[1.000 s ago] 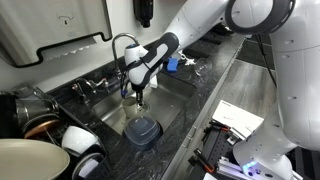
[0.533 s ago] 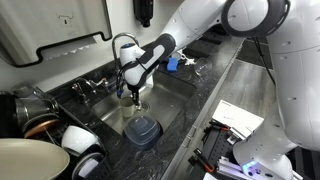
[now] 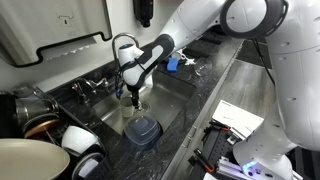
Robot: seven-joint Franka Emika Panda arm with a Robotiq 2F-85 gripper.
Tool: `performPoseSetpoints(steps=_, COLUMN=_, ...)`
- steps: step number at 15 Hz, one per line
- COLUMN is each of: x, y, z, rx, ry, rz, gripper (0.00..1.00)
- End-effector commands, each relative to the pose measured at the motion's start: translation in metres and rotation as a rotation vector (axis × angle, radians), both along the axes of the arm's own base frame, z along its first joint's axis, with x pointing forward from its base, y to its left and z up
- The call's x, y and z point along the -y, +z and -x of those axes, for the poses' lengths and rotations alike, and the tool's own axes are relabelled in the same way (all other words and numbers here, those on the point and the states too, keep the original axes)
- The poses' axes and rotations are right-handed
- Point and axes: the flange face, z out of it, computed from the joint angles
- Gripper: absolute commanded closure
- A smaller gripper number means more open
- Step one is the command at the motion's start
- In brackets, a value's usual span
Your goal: Move the white mug in the sink to the left
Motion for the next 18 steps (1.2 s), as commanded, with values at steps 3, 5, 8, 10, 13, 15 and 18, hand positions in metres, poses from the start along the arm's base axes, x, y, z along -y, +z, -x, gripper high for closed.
performPoseSetpoints(steps=3, x=0.007, y=0.012, z=0.008, rx=-0.053, ry=-0.02, rz=0.04, gripper=0.0)
performPoseSetpoints(steps=5, x=0.012, y=0.025, z=0.018, rx=-0.077, ry=-0.048, rz=0.053, gripper=0.0)
performPoseSetpoints(steps=8, x=0.022, y=0.06, z=0.035, rx=-0.056, ry=-0.09, rz=0.072, gripper=0.0)
performPoseSetpoints(steps=10, x=0.028, y=0.083, z=0.048, rx=-0.035, ry=-0.114, rz=0.078, gripper=0.0)
performPoseSetpoints(steps=13, x=0.033, y=0.11, z=0.071, rx=-0.037, ry=-0.119, rz=0.084, gripper=0.0)
performPoseSetpoints(steps=15, x=0.035, y=0.123, z=0.085, rx=-0.04, ry=-0.118, rz=0.095, gripper=0.0)
performPoseSetpoints(steps=18, x=0.038, y=0.137, z=0.103, rx=-0.037, ry=-0.124, rz=0.1, gripper=0.0)
